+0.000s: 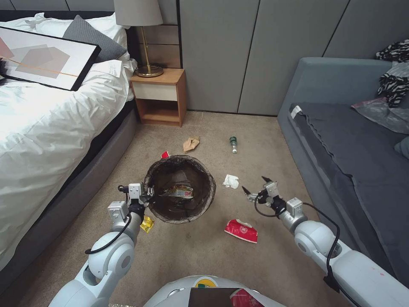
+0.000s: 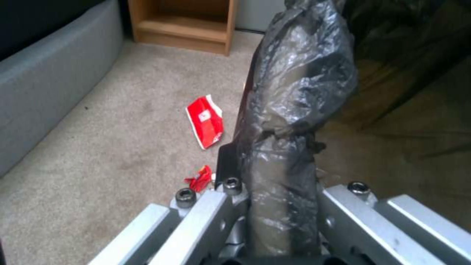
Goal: Pick up the trash bin, then pick up the garbage from the floor and place it into the trash bin.
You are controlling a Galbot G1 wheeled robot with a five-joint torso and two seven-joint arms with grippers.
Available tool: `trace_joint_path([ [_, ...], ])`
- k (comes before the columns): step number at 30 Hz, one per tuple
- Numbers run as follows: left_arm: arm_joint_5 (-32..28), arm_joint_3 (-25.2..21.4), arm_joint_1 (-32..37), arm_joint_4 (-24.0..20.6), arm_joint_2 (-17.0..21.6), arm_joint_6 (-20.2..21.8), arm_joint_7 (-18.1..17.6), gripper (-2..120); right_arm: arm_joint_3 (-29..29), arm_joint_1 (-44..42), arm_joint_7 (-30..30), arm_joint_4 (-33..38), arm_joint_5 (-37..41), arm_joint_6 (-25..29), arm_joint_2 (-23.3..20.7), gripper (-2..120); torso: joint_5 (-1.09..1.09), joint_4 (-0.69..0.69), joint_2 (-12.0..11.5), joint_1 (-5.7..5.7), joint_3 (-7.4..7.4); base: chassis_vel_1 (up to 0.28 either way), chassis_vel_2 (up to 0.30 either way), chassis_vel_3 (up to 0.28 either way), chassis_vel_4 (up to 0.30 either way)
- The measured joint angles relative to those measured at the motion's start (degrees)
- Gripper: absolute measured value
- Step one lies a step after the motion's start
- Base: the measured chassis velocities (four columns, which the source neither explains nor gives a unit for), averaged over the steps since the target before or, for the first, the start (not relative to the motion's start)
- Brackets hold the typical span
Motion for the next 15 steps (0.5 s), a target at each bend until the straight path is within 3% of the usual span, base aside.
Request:
trace_joint_path([
  [2,-0.37,-0.04,-0.41,0.11,0.21,0.00,0.00,3,-4.56,2.27,-4.22,-3.66,0.31,1.77,-2.54,100,-0.01,-0.01,0.00,0.00,0.00,0.000,0.000,0.000,0.000],
  [8,-0.57,-0.36,-0.56,0.60,0.11,0.00,0.01,3,-11.65,6.39,-12.21,-11.79,-0.96,6.70,-3.28,100,-0.01,-0.01,0.00,0.00,0.00,0.000,0.000,0.000,0.000],
  [15,-0.55,-0.10,-0.94,1.01,-0.10,0.02,0.02,3,-16.52,10.90,-13.95,-19.38,-2.45,8.39,-0.76,100,-0.02,-0.01,0.00,0.00,0.00,0.000,0.000,0.000,0.000],
])
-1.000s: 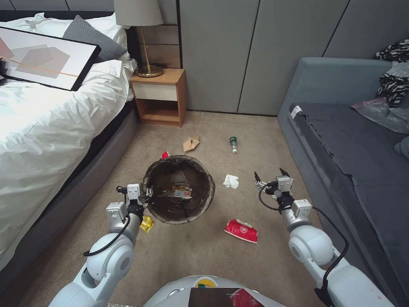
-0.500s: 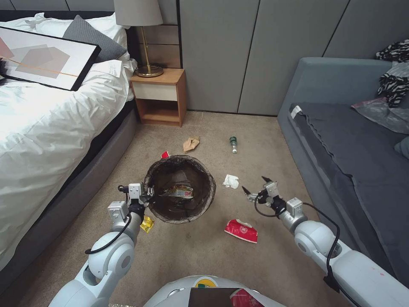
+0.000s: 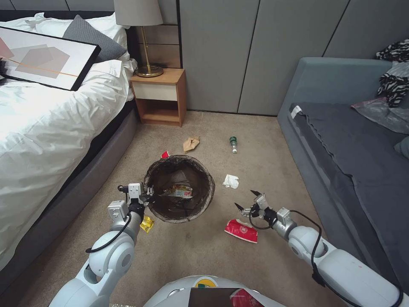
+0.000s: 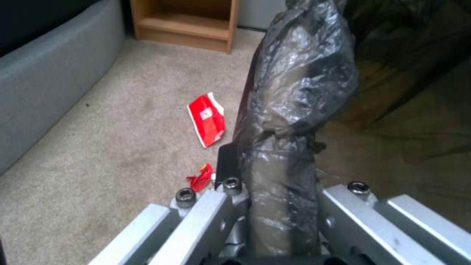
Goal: Pick up the trash bin, then pick up the garbage from the floor and place it into the trash bin.
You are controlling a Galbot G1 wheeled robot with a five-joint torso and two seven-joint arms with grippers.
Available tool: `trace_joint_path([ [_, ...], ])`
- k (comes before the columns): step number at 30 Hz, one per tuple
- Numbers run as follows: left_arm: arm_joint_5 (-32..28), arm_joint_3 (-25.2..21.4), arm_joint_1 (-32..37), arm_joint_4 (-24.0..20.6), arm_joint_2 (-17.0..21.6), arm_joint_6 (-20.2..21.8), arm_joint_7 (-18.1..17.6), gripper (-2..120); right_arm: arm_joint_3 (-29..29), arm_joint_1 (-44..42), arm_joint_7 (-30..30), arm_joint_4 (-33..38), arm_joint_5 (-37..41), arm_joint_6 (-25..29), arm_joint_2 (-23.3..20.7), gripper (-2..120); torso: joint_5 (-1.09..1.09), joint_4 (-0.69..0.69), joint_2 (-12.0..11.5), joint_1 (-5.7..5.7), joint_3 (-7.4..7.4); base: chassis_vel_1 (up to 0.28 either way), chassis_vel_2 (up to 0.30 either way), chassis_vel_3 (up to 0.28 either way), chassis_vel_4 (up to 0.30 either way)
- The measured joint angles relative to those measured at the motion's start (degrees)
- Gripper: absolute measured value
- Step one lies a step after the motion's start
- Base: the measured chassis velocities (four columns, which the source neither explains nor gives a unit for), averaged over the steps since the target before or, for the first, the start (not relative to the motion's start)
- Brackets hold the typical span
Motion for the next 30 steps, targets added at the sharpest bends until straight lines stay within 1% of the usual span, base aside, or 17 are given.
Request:
trace_joint_path([
  [6,-0.10,-0.10,-0.15,0.17,0.05,0.00,0.01,3,-3.12,3.51,-1.15,-5.66,-1.16,0.54,2.69,100,0.00,0.01,0.00,0.00,0.00,0.000,0.000,0.000,0.000],
  [18,-0.60,-0.37,-0.73,0.72,0.12,0.02,0.01,3,-6.55,5.85,-3.10,-12.35,-3.75,1.93,4.73,100,0.00,0.00,0.00,0.00,0.00,0.000,0.000,0.000,0.000],
  [30,-0.82,-0.34,-1.11,1.09,0.11,0.04,-0.04,3,-6.80,5.62,-3.66,-13.71,-4.97,2.82,5.32,100,0.00,0.01,0.00,0.00,0.00,0.000,0.000,0.000,0.000],
])
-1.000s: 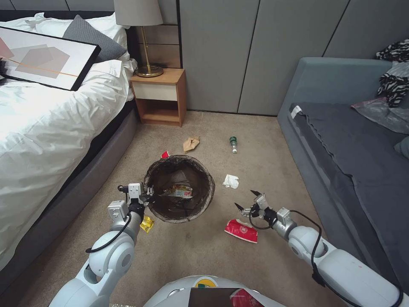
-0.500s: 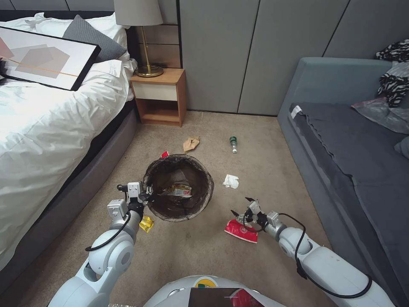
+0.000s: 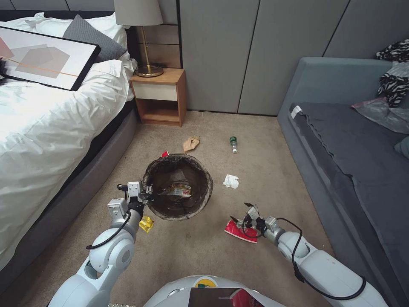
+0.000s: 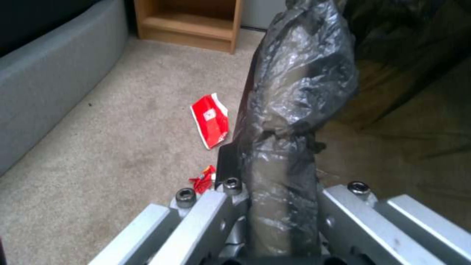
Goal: Pick up the trash bin, then pick up the garbage from the floor and place it into the trash bin.
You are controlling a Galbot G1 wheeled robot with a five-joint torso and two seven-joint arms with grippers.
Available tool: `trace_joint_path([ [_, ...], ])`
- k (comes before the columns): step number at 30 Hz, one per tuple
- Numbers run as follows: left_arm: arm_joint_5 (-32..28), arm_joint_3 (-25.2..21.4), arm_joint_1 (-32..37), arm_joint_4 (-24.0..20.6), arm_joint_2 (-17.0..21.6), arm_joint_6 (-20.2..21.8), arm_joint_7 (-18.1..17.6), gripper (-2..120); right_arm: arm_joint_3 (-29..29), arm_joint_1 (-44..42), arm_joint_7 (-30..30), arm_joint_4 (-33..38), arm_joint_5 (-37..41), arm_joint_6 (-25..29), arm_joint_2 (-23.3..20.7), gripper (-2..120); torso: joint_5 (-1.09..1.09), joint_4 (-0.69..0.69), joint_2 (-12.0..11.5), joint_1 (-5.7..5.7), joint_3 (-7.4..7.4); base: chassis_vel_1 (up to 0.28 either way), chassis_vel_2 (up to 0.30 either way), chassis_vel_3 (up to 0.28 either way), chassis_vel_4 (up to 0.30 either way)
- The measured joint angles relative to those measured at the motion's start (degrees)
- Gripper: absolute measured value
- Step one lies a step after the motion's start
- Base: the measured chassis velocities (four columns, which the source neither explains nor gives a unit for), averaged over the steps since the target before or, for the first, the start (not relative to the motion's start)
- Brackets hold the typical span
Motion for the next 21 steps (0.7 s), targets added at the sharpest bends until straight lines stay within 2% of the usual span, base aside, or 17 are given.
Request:
trace_joint_path([
  [21,-0.02,0.26,-0.15,0.16,-0.16,0.00,-0.09,3,-1.73,-2.41,-0.66,-1.48,-2.61,0.70,0.75,100,0.01,0.00,0.00,0.00,0.00,0.000,0.000,0.000,0.000],
])
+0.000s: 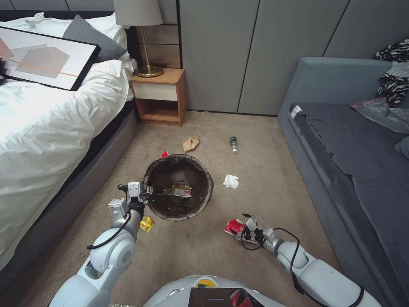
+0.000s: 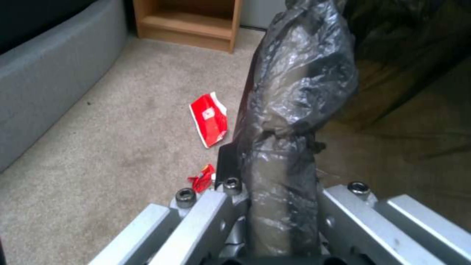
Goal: Pick up the trash bin, then pick up the garbage from the floor and place it into the trash bin.
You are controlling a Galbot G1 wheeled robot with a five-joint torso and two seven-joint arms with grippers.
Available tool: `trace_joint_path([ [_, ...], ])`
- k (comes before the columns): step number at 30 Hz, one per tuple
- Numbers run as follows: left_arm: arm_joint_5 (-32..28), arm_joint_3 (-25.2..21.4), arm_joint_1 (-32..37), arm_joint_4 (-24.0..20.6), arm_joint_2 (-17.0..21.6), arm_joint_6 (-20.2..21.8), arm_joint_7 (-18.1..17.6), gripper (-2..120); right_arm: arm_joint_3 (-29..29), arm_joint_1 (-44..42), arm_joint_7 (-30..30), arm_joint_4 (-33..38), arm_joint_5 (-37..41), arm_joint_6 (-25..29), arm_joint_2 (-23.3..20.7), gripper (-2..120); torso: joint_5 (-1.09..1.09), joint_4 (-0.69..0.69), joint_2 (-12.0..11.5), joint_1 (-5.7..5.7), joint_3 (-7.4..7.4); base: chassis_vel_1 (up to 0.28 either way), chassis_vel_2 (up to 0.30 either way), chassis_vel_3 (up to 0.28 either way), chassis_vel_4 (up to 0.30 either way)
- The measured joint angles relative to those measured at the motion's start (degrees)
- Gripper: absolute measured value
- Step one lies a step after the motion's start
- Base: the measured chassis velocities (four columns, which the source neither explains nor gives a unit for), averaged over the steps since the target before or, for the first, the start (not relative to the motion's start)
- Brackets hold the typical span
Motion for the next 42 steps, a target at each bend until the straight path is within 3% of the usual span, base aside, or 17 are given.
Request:
trace_joint_path([
  [28,0.13,0.07,-0.02,-0.06,-0.06,-0.18,0.03,3,0.80,1.90,-0.15,-8.83,-1.47,2.32,3.22,99,0.00,0.00,0.00,0.00,0.00,0.000,0.000,0.000,0.000],
  [37,0.05,0.06,-0.25,0.24,-0.04,-0.22,0.03,3,0.45,3.41,-0.76,-11.78,-1.85,3.02,4.17,77,-0.01,0.00,0.00,0.00,0.00,0.000,0.000,0.000,0.000],
  [42,0.00,0.07,-0.42,0.39,0.00,-0.25,0.02,3,0.30,3.62,-1.15,-12.54,-2.01,3.19,4.47,54,-0.01,0.00,0.00,0.00,0.00,0.000,0.000,0.000,0.000],
])
